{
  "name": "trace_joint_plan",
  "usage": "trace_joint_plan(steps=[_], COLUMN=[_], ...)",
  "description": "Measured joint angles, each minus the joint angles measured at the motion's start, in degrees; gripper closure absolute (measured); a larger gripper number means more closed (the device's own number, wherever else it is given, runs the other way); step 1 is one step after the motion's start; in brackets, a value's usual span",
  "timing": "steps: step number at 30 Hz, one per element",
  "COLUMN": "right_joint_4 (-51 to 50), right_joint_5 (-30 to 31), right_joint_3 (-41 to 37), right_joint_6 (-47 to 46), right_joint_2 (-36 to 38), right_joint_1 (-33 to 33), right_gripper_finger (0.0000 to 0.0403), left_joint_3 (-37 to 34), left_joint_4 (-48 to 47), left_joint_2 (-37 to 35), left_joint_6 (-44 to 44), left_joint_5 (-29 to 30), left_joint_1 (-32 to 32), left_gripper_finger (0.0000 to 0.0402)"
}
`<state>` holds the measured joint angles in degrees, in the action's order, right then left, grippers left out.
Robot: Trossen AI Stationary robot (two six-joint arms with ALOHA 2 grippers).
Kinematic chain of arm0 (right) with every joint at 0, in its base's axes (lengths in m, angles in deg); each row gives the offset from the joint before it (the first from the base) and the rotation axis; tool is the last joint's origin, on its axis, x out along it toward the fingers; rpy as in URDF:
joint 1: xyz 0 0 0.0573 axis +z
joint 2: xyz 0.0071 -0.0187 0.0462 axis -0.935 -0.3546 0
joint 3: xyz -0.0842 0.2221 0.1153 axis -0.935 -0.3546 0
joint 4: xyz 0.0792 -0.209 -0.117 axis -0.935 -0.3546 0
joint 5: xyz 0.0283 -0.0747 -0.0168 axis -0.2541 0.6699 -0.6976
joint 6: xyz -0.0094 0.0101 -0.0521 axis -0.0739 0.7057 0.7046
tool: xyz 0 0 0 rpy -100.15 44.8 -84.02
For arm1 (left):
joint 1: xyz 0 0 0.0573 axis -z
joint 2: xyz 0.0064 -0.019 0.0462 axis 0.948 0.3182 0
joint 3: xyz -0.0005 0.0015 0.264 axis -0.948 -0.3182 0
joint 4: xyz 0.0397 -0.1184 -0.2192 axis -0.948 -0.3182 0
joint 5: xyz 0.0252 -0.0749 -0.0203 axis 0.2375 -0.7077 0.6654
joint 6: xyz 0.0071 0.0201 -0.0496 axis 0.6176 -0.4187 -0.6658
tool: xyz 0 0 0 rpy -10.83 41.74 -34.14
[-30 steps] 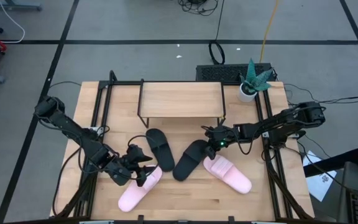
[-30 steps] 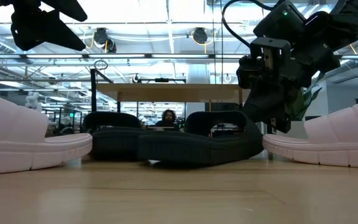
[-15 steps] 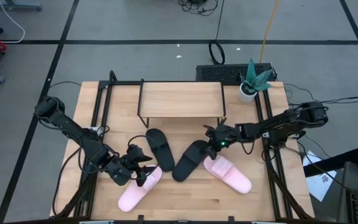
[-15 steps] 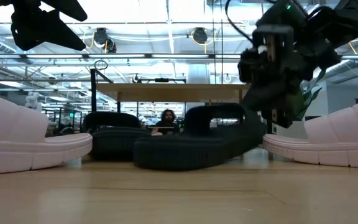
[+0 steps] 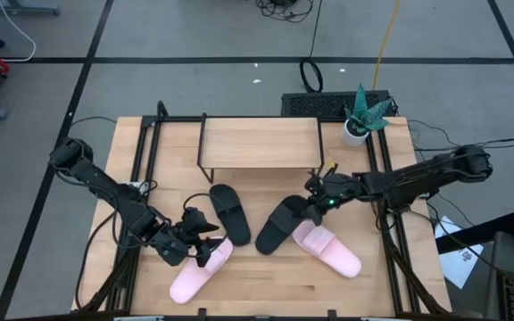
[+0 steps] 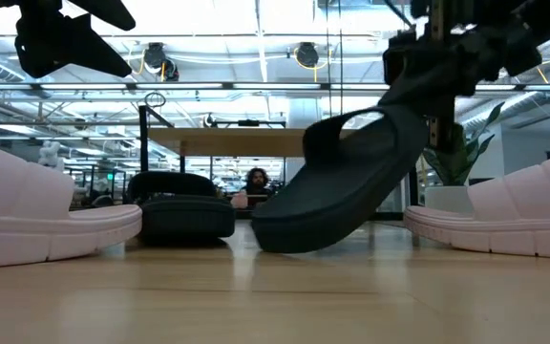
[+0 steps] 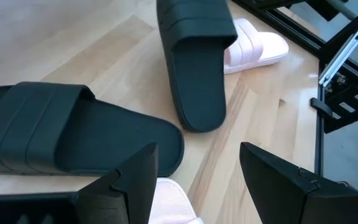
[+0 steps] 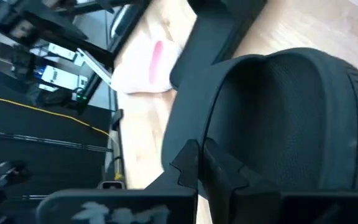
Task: Pick and place slides into the shelf
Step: Put the right black slipper on the shelf
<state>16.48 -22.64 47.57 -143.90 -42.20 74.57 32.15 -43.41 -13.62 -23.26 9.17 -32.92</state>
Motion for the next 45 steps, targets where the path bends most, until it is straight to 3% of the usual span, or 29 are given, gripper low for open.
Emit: trace_joint_plan(steps=[11, 21, 25, 36, 45], right_joint_4=[-0.68, 11.35, 10.6, -15.36, -23.75], right_joint_5=[0.22, -0.13, -1.6, -6.3, -16.13], right_joint_3=[0.0, 0.4, 3.61, 22.64, 32.31], right_joint_6=[-3.58, -6.52, -5.01, 8.0, 13.11], right_joint_2=[7.14, 10.59, 11.44, 11.55, 9.23], right_joint_1=[2.69, 2.65, 2.63, -1.01, -7.95], right_gripper_finger=[0.0403, 0.0403, 0.0403, 0.0403, 0.0403], left_joint_3=[0.0, 0.0, 0.0, -0.02, 0.0], left_joint_4=[1.28, 1.7, 1.81, 12.34, 21.6], left_joint_2=[0.0, 0.0, 0.0, 0.0, -0.41], left_joint_6=[-0.71, -0.84, -1.07, 4.26, 12.52], left_joint_5=[0.07, 0.27, 0.42, 1.69, 3.48], left_joint_1=[0.0, 0.0, 0.0, 0.0, 0.0], left_gripper_finger=[0.0176, 0.0176, 0.0176, 0.0176, 0.0176])
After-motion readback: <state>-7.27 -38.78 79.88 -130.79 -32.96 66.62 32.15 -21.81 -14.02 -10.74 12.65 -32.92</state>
